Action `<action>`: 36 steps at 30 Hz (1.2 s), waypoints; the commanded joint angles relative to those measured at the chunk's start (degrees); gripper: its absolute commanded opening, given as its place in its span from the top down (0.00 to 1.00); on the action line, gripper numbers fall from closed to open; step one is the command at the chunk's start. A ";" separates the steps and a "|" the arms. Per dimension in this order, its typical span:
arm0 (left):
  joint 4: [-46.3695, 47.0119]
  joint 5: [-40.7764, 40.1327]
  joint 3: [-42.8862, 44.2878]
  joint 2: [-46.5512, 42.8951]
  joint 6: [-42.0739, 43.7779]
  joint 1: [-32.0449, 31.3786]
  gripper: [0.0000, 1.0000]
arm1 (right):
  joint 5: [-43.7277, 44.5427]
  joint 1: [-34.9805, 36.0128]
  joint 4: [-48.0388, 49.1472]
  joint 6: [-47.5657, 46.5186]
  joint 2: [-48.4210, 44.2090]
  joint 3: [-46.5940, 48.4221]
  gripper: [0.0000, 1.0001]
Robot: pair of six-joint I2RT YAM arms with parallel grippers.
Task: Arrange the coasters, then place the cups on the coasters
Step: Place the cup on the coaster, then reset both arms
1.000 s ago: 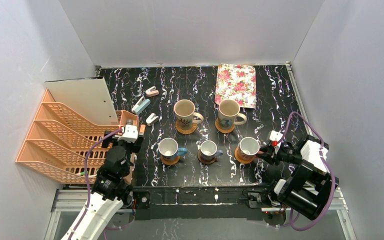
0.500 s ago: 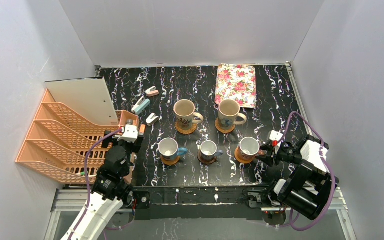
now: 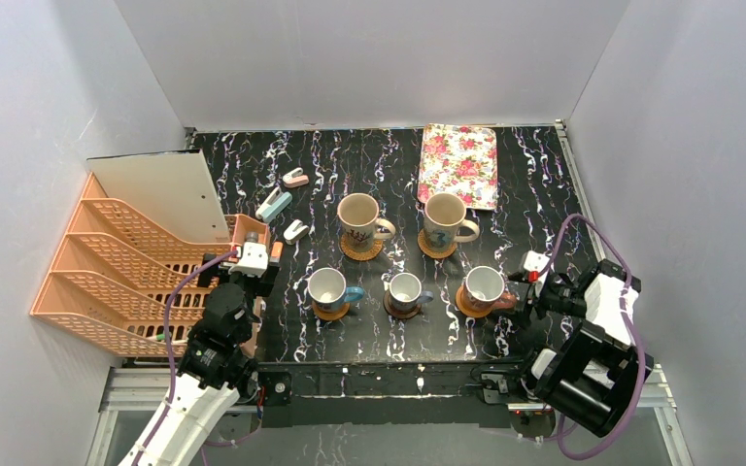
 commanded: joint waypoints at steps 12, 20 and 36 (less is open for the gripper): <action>0.42 -0.68 -0.60 -0.28 -0.03 0.27 0.02 | 4.73 -0.18 2.96 23.54 -8.87 9.87 0.02; 0.27 -0.75 -0.49 -0.30 -0.13 0.27 0.02 | 11.89 -0.21 28.33 54.99 -15.27 7.82 0.02; 1.03 2.20 1.53 4.29 3.27 0.27 0.02 | 9.32 -0.04 34.77 75.46 -18.91 14.48 0.02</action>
